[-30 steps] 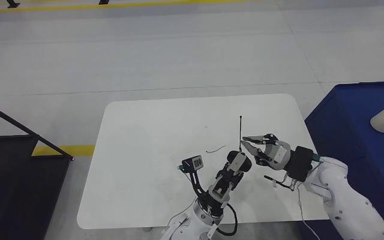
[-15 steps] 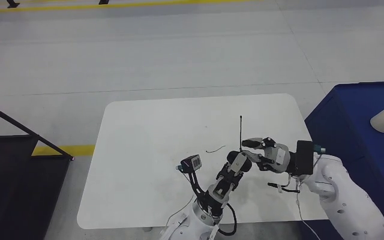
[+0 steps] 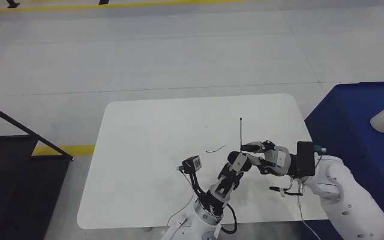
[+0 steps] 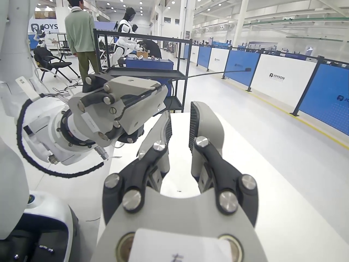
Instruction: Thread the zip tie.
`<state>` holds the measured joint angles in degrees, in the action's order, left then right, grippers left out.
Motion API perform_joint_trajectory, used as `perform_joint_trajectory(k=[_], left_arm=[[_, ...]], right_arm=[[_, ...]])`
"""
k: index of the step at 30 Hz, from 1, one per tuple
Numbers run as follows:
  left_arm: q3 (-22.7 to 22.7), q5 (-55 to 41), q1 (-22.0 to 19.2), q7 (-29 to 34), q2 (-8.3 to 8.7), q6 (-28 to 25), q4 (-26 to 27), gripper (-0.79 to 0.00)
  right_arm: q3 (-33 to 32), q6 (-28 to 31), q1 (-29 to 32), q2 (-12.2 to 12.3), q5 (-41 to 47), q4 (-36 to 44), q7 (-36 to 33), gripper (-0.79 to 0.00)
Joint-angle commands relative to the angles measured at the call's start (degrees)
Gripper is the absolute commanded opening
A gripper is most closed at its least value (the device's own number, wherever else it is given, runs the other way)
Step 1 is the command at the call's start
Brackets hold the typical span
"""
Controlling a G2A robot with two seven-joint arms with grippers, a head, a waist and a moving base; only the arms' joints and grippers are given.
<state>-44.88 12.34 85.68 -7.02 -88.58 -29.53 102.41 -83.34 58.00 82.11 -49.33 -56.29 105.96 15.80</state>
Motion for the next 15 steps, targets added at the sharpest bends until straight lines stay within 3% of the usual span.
perform_joint_trajectory(k=[1,15], left_arm=[[0.0,0.1,0.0,-0.1,0.02,0.1,0.0,-0.785],[-0.1,1.6,-0.3,-2.3,-0.2,-0.3,-1.4,-0.785]], right_arm=[[0.1,0.0,0.2,0.0,0.1,0.2,-0.3,-0.646],[-0.4,0.0,0.6,0.0,-0.1,0.2,-0.8,-0.659]])
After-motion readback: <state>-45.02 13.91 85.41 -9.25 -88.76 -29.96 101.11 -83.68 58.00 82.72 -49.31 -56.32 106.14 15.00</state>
